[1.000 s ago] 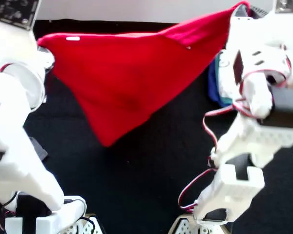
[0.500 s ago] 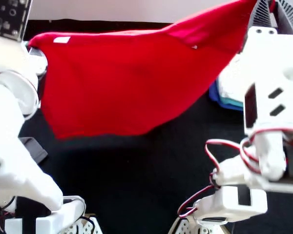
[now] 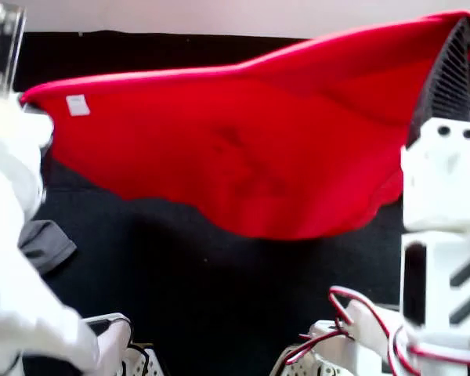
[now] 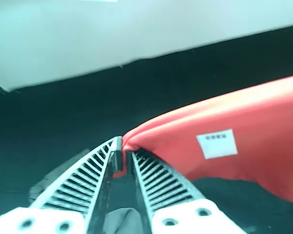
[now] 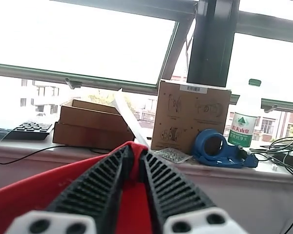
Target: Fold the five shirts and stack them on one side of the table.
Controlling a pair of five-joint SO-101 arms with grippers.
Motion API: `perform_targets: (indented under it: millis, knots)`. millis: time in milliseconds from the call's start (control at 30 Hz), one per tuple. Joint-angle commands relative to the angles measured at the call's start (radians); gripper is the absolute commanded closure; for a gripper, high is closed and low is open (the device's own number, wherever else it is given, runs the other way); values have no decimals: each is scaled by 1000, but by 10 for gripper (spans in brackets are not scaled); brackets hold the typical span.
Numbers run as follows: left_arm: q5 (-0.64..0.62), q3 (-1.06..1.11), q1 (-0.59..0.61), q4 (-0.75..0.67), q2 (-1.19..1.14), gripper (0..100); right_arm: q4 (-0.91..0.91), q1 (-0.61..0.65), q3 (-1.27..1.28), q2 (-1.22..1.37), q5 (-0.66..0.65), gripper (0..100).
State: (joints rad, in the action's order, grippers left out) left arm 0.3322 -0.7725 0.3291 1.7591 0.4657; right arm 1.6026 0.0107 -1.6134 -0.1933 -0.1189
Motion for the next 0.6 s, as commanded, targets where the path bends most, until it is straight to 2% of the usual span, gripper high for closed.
perform_targets:
  millis: [0, 267, 567]
  knots:
    - [-5, 10, 19, 5, 85, 992, -19, -15, -21, -35, -9, 993]
    - [0, 358, 25, -34, 214, 992, 42, -15, -27, -47, -8, 993]
    - [0, 401, 25, -107, 501, 992, 88, -15, -22, -157, -8, 993]
